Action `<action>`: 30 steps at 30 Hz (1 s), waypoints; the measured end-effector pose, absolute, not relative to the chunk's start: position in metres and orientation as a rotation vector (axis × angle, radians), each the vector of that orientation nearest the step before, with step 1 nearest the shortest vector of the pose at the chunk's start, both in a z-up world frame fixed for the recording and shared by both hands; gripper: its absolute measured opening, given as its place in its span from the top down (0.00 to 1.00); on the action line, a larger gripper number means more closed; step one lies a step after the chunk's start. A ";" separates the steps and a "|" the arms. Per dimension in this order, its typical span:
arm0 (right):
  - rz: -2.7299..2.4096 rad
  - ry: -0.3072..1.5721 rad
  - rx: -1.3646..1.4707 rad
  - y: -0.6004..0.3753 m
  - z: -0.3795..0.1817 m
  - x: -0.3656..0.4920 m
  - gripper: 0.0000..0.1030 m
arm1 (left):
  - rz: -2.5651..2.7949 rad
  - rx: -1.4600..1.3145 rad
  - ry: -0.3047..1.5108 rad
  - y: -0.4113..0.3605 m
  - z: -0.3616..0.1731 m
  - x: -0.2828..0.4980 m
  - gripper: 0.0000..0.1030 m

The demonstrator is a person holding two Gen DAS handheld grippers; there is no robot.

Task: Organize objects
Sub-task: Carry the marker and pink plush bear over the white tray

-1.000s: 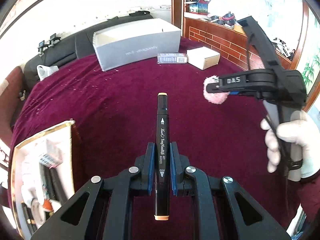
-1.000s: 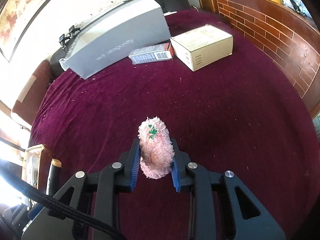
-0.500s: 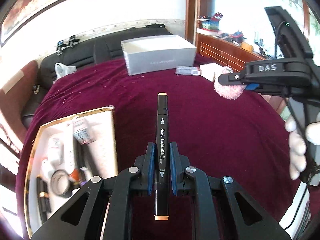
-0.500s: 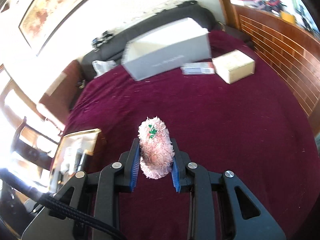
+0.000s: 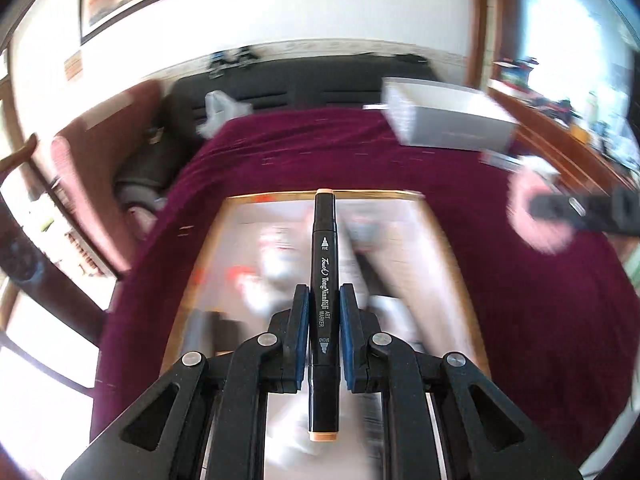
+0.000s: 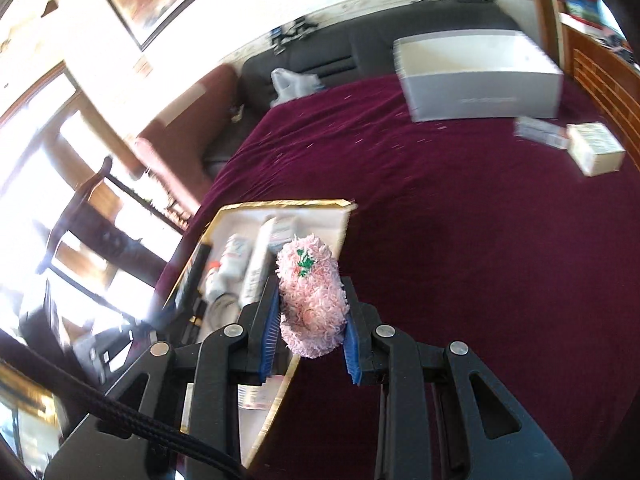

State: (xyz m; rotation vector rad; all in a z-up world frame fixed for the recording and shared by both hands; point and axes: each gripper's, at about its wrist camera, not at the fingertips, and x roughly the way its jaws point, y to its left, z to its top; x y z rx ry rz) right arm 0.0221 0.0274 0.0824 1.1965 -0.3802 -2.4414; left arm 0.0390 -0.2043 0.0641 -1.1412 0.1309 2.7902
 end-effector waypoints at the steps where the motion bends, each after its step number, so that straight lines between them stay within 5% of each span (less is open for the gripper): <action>1: -2.431 -0.371 1.202 0.021 0.080 0.020 0.75 | 2.808 -1.160 0.124 -0.215 0.064 0.030 0.89; 30: -2.411 -0.064 1.407 -0.067 0.007 -0.045 0.75 | 2.753 -1.424 0.110 -0.258 0.001 -0.098 0.89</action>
